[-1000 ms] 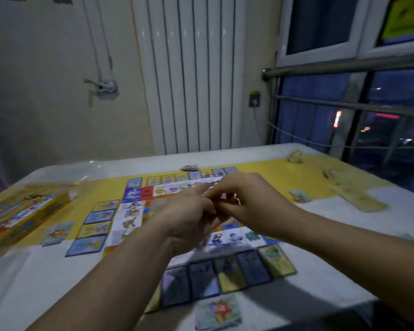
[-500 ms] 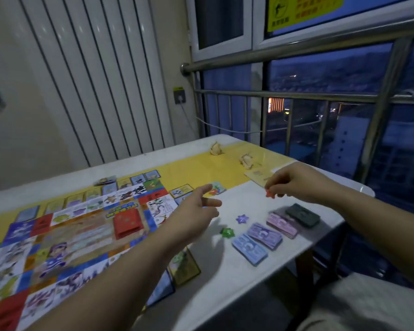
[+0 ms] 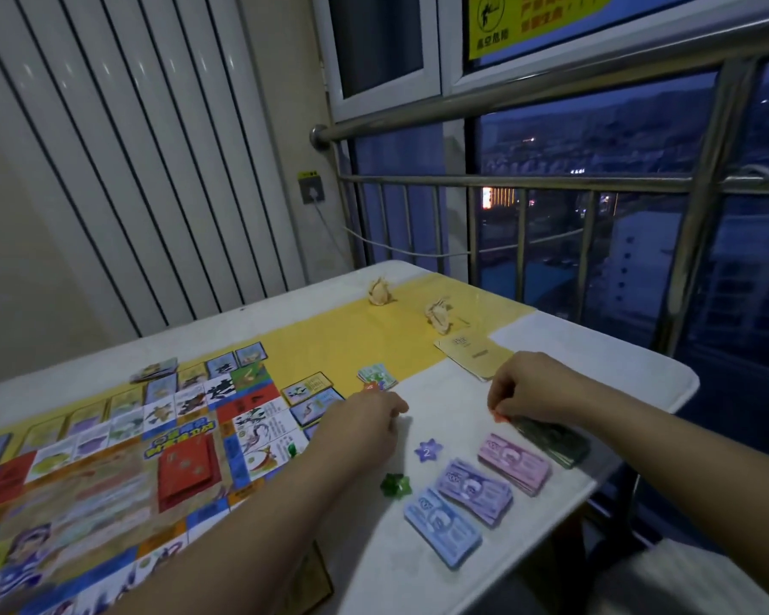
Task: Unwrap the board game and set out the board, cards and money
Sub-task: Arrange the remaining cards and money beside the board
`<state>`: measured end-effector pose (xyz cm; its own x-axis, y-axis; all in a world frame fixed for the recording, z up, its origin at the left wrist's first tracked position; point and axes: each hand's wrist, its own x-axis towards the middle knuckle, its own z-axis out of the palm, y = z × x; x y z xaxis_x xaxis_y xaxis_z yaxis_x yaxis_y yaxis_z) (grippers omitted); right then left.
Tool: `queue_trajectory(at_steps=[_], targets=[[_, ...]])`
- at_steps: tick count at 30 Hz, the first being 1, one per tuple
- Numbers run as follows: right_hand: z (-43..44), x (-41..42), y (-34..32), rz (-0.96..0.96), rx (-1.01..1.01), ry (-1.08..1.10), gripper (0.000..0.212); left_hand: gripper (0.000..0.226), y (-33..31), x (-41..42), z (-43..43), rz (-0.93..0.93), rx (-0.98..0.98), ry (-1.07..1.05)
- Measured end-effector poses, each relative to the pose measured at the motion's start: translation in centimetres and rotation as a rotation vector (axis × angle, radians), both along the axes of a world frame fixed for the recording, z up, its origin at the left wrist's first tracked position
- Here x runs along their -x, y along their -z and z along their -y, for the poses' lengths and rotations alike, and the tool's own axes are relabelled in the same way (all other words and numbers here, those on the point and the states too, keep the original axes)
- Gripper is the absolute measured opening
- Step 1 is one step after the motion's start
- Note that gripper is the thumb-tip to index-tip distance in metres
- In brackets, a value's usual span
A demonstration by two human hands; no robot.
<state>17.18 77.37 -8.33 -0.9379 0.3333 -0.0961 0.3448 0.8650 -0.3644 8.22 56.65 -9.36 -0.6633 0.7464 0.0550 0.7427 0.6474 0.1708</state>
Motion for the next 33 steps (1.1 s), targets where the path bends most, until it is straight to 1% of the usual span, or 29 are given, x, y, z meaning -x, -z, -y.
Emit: queue_trajectory(at_steps=[2,4,6,8,10,13,15,20,24,28,30,33], targets=[[-0.2,0.2,0.1,0.008,-0.054,-0.021,0.02,0.034,0.1,0.3,-0.5,-0.018,0.056,0.004],[0.0,0.5,-0.1,-0.022,-0.037,-0.04,0.02,0.037,0.2,0.6,-0.8,-0.046,0.109,0.022],[0.5,1.1,-0.7,-0.107,0.017,-0.072,0.014,0.038,0.2,0.7,-0.8,-0.066,0.138,0.052],[1.3,2.5,-1.5,-0.19,0.025,-0.133,0.015,0.039,0.2,0.8,-0.4,-0.067,0.143,0.088],[2.2,4.2,-2.0,-0.225,0.031,-0.186,0.016,0.036,0.4,1.0,0.1,-0.056,0.114,0.125],[3.4,6.2,-2.5,-0.183,0.032,-0.226,0.019,0.025,0.3,1.1,0.7,-0.016,0.065,0.153],[4.0,6.8,-2.6,-0.145,0.033,-0.236,0.021,0.033,0.0,1.0,1.2,0.01,0.039,0.17],[4.5,6.5,-2.9,-0.125,0.018,-0.235,0.021,0.035,-0.6,-0.1,2.7,-0.003,-0.121,0.153],[3.2,6.3,-2.8,-0.106,-0.056,-0.118,0.026,0.035,-1.2,-1.4,3.5,-0.006,-0.157,0.133],[0.6,7.0,-1.2,0.004,-0.171,0.123,0.038,0.035,-1.4,-2.4,3.9,-0.004,-0.176,0.128],[-0.2,7.2,-0.1,0.056,-0.173,0.226,0.04,0.034,-1.6,-2.7,4.0,0.003,-0.176,0.124],[-0.8,7.8,1.1,0.085,-0.152,0.332,0.037,0.035,-2.1,-2.8,4.3,0.014,-0.199,0.113]])
